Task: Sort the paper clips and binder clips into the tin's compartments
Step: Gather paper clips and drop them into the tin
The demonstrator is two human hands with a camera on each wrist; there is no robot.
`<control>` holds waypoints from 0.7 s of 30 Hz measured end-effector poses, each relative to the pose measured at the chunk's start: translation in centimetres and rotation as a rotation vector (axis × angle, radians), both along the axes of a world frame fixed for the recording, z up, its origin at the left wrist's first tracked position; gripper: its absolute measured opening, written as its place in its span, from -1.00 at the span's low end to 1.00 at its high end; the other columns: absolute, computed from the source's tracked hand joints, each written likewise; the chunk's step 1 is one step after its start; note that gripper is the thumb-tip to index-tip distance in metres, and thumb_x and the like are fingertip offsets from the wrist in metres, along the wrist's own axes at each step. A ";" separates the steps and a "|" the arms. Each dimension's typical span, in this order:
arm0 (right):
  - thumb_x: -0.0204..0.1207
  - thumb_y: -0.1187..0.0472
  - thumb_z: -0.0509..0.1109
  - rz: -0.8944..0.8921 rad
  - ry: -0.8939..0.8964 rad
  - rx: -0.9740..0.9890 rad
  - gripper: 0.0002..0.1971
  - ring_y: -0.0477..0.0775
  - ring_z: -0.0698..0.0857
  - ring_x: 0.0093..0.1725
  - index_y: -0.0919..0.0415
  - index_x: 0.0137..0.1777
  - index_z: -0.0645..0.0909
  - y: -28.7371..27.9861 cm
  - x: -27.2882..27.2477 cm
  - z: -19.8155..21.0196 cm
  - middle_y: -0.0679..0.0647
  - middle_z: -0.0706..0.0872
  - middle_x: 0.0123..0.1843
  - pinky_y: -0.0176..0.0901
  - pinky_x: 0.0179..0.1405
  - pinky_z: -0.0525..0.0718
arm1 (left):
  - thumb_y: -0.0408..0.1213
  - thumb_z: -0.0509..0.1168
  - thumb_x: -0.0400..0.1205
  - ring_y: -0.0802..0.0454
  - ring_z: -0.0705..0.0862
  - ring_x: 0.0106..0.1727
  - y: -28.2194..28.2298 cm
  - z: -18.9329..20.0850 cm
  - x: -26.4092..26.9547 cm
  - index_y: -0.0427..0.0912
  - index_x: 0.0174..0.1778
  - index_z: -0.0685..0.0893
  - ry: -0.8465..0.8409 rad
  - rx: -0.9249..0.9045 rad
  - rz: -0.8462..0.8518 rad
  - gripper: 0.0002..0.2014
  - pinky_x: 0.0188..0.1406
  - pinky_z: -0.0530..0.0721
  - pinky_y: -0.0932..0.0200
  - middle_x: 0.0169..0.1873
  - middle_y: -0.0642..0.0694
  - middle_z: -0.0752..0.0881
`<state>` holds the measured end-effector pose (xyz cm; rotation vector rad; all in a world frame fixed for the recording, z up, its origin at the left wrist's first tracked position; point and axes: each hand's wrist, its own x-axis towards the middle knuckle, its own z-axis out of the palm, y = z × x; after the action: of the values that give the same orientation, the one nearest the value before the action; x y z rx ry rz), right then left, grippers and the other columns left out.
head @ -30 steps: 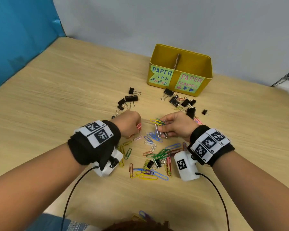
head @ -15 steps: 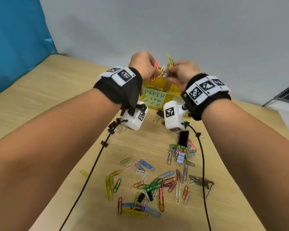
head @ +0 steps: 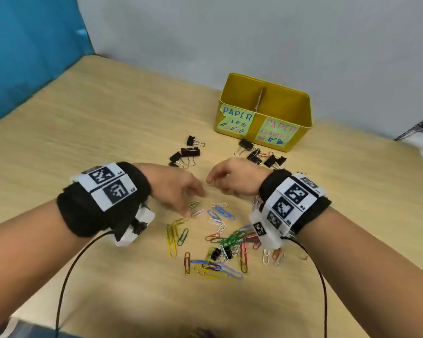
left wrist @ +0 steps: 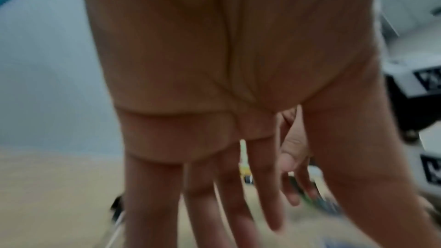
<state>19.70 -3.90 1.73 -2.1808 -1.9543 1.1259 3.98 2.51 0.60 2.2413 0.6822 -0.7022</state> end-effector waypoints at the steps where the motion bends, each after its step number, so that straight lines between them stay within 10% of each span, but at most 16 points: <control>1: 0.54 0.36 0.20 0.052 -0.061 -0.007 -0.68 0.01 0.66 -0.06 0.13 0.18 0.68 -0.8 -0.8 -0.9 0.08 0.76 0.04 -0.32 -0.12 0.60 | -0.12 0.46 0.45 0.08 0.55 0.10 -0.8 -0.7 -0.5 -0.03 0.41 0.48 -0.013 0.088 -0.011 -0.41 0.17 0.56 0.17 0.12 0.05 0.49; 4: 0.55 0.39 0.16 0.120 -0.132 0.005 -0.66 0.08 0.62 0.23 0.14 0.17 0.68 -3.2 -2.4 -2.5 0.07 0.69 0.26 -0.30 0.13 0.47 | -0.09 0.47 0.41 -0.03 0.55 0.20 -3.1 -1.9 -1.5 -0.08 0.34 0.50 -0.059 0.169 -0.022 -0.42 0.27 0.57 0.01 0.14 -0.03 0.47; 9: 0.55 0.32 0.22 0.081 -0.047 0.071 -0.70 -0.02 0.60 0.18 0.14 0.20 0.66 -6.2 -2.0 -2.5 0.08 0.68 0.23 -0.32 0.15 0.47 | 0.00 0.58 0.23 0.01 0.46 0.26 -5.7 -1.9 -3.4 -0.09 0.36 0.43 -0.065 0.135 -0.027 -0.21 0.31 0.54 0.05 0.14 -0.02 0.42; 13: 0.36 -0.07 0.47 0.027 -0.180 0.030 -0.46 0.13 0.58 0.20 0.08 0.32 0.49 -7.5 -1.2 -2.6 0.08 0.53 0.17 -0.05 0.24 0.58 | 0.16 0.56 0.14 -0.01 0.32 0.32 -7.9 -2.1 -3.7 -0.03 0.40 0.28 -0.009 0.252 0.022 -0.04 0.28 0.53 0.06 0.23 -0.04 0.33; 21: 0.33 0.16 0.54 0.079 -0.130 0.088 -0.56 0.15 0.59 0.19 0.16 0.22 0.58 -7.4 -3.5 -3.5 0.15 0.60 0.18 -0.23 -0.01 0.44 | -0.25 0.47 0.42 -0.12 0.58 0.19 -9.2 -3.1 -1.7 -0.21 0.25 0.48 -0.122 0.285 0.176 -0.50 0.03 0.50 0.16 0.20 -0.19 0.57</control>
<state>16.25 -11.32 -1.81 -2.2018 -2.1148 0.9081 2.33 -6.68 -2.53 2.4185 0.9548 -0.3972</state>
